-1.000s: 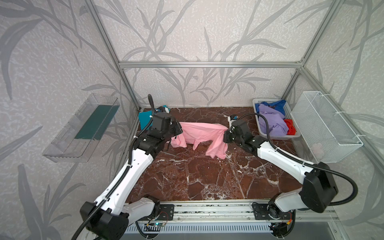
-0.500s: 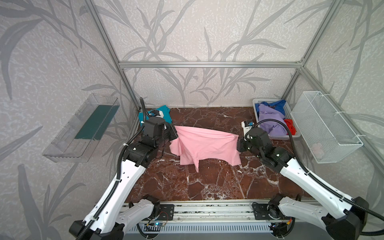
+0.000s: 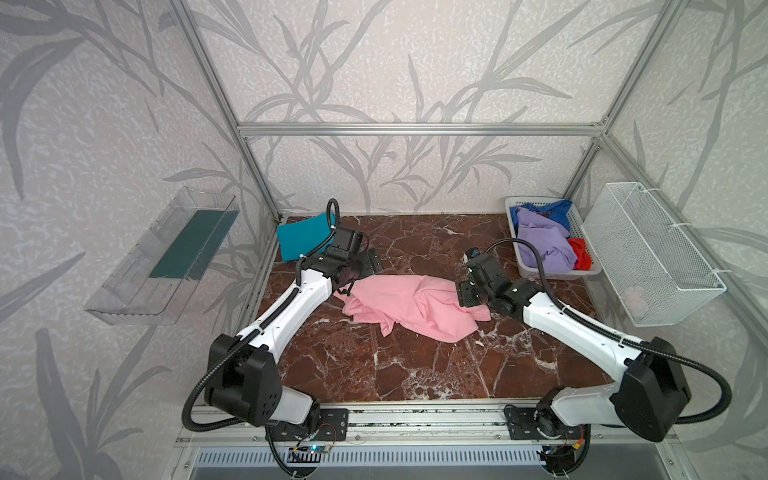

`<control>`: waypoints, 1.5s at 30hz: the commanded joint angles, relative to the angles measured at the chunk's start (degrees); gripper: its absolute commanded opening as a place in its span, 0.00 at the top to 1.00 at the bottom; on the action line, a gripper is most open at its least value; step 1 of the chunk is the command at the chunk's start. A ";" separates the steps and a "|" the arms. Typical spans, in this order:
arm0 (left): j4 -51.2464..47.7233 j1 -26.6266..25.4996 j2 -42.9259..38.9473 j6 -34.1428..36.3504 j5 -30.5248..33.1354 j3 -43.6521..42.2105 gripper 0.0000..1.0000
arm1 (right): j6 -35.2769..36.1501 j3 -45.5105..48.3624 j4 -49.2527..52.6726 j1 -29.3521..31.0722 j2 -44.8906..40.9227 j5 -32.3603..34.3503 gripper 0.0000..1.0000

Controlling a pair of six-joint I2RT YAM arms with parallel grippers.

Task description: Fold and stack the t-shirts

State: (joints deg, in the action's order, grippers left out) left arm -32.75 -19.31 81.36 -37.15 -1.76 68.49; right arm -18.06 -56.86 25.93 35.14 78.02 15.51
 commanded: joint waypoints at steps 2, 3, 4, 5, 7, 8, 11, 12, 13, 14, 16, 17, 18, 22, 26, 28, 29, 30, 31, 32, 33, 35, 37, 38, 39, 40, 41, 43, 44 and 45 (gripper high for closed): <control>-3.93 0.15 -7.62 1.50 -0.17 -1.55 0.11 | 2.48 2.45 2.46 -0.20 -2.40 1.47 0.24; -4.63 0.07 -8.92 1.27 -0.35 -3.27 0.23 | 2.51 3.04 2.69 -0.16 -2.64 0.94 0.24; -5.14 -0.07 -10.55 0.64 -0.49 -5.39 0.45 | 2.50 3.77 2.88 -0.15 -2.86 0.01 0.24; -5.51 -0.32 -11.99 -0.20 -0.52 -8.17 0.61 | 2.21 4.47 2.97 -0.15 -2.99 -0.83 0.24; -5.82 -0.63 -14.07 -1.64 -0.50 -12.85 0.77 | 1.49 5.86 2.77 -0.15 -2.89 -2.64 0.26; -5.88 -0.86 -14.80 -2.51 -0.14 -15.31 0.79 | 1.06 6.49 2.55 -0.15 -2.66 -3.52 0.27; -3.59 -1.21 -15.53 -5.34 -0.34 -21.56 0.75 | 0.24 7.62 1.87 -0.15 -1.54 -5.58 0.29; -2.45 -1.34 -15.42 -5.99 -0.44 -22.86 0.67 | 0.14 7.64 2.04 -0.15 -1.17 -6.11 0.29; -1.01 -1.51 -15.08 -6.50 -0.40 -24.08 0.58 | 0.07 7.49 2.27 -0.15 -0.60 -6.55 0.29; 0.47 -1.65 -14.51 -6.71 -0.39 -24.91 0.51 | 0.05 7.30 2.61 -0.15 -0.12 -6.92 0.29; 2.77 -1.78 -12.29 -6.80 -0.09 -25.53 0.39 | -0.03 7.03 3.13 -0.15 0.57 -7.33 0.28; 3.86 -1.78 -10.62 -6.64 -0.21 -25.55 0.36 | -0.12 6.98 3.15 -0.15 0.81 -7.51 0.28; 4.54 -1.78 -9.11 -6.50 -0.60 -25.37 0.33 | -0.21 7.10 3.06 -0.15 0.95 -7.59 0.28; 6.95 -1.87 -1.39 -6.44 -3.11 -23.46 0.29 | -1.42 7.89 3.06 -0.18 1.64 -6.84 0.24; 8.58 -1.96 3.40 -7.23 -3.31 -23.64 0.35 | -2.41 7.95 4.04 -0.33 1.79 -5.00 0.22; 8.92 -1.94 4.21 -7.33 -2.90 -23.71 0.42 | -2.50 8.04 3.77 -0.46 1.29 -4.65 0.21; 9.17 -1.96 4.32 -7.33 -2.48 -23.72 0.51 | -2.52 8.08 3.38 -0.55 1.24 -4.55 0.21; 9.36 -1.91 4.32 -7.41 -2.02 -23.61 0.65 | -2.46 8.00 3.10 -0.59 1.20 -4.46 0.21; 9.28 -1.90 4.48 -7.41 -1.64 -23.30 0.80 | -2.42 7.78 2.97 -0.68 1.34 -4.35 0.21; 8.88 -1.89 4.59 -7.42 -1.36 -22.59 0.98 | -2.33 7.34 3.05 -0.75 1.50 -4.26 0.21; 8.55 -1.89 4.60 -7.41 -1.23 -22.02 1.00 | -2.25 6.86 3.27 -0.84 1.58 -4.11 0.21; 8.18 -1.88 3.99 -7.24 -1.13 -20.74 1.00 | -2.33 5.71 4.51 -1.16 1.75 -3.86 0.21; 6.35 -1.87 2.72 -6.54 -0.91 -18.45 1.00 | -2.96 5.20 5.59 -1.69 1.52 -3.48 0.20; 4.80 -1.87 1.86 -5.85 -0.75 -16.84 1.00 | -3.32 5.26 5.99 -2.15 1.28 -3.61 0.19; 2.89 -1.87 0.66 -5.09 -0.22 -15.10 1.00 | -3.62 5.50 6.29 -2.54 1.09 -3.66 0.18; 1.15 -1.87 -0.48 -4.39 0.47 -13.39 1.00 | -3.88 5.89 6.30 -2.82 0.97 -3.64 0.17; -1.02 -1.87 -1.98 -3.65 1.29 -11.54 1.00 | -3.97 6.41 6.16 -2.96 1.04 -3.69 0.15; -4.05 -1.87 -4.97 -2.49 2.98 -8.56 1.00 | -4.45 7.17 6.17 -3.05 1.35 -4.39 0.12; -5.23 -1.87 -6.81 -2.08 4.04 -7.51 1.00 | -4.67 7.50 6.13 -3.05 1.72 -5.28 0.09; -5.81 -1.87 -8.55 -1.99 5.13 -7.07 1.00 | -5.02 7.72 6.18 -3.05 2.23 -6.38 0.06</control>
State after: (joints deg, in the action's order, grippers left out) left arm -32.34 -20.97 77.73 -41.19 -1.06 58.78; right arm -21.65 -49.91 30.35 32.23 79.53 10.50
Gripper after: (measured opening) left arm 0.047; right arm 0.922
